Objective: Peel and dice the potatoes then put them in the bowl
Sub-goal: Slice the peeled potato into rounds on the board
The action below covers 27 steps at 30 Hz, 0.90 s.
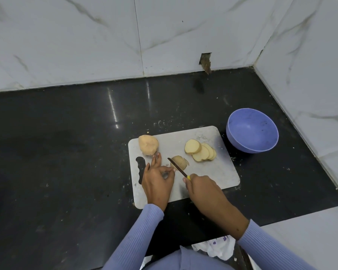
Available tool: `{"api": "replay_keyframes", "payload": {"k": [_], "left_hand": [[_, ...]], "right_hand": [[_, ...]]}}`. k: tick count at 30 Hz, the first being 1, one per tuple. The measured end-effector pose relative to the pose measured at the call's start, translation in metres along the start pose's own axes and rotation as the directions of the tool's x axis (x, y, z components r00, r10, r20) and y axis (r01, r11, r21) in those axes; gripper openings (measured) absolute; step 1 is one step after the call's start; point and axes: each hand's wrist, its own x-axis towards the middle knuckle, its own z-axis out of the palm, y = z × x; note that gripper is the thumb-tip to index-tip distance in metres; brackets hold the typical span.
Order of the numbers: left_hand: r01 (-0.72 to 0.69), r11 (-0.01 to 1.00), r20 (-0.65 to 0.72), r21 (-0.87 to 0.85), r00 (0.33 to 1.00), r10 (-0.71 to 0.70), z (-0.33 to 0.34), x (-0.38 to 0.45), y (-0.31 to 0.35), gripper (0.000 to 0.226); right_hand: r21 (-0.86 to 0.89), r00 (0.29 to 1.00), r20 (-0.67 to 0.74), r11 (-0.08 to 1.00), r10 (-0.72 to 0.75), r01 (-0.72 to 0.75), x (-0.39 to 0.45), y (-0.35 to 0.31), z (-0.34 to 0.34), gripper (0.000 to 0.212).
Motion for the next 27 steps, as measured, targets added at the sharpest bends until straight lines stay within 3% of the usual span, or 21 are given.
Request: {"api": "replay_keyframes", "payload": {"k": [22, 25, 27], "left_hand": [[0.078, 0.997, 0.000, -0.021, 0.997, -0.078, -0.003, 0.001, 0.010, 0.007], [0.064, 0.998, 0.036, 0.022, 0.997, -0.064, -0.007, 0.000, 0.014, 0.008], [-0.036, 0.995, 0.069, 0.092, 0.997, 0.029, -0.014, 0.003, 0.015, 0.017]], "right_hand": [[-0.249, 0.998, 0.055, 0.968, 0.034, -0.019, -0.028, 0.026, 0.025, 0.035], [-0.190, 0.995, 0.081, 0.981, 0.057, -0.041, -0.031, 0.035, 0.018, 0.037], [-0.080, 0.992, 0.108, 0.995, 0.068, -0.060, -0.033, 0.045, 0.010, 0.035]]}}
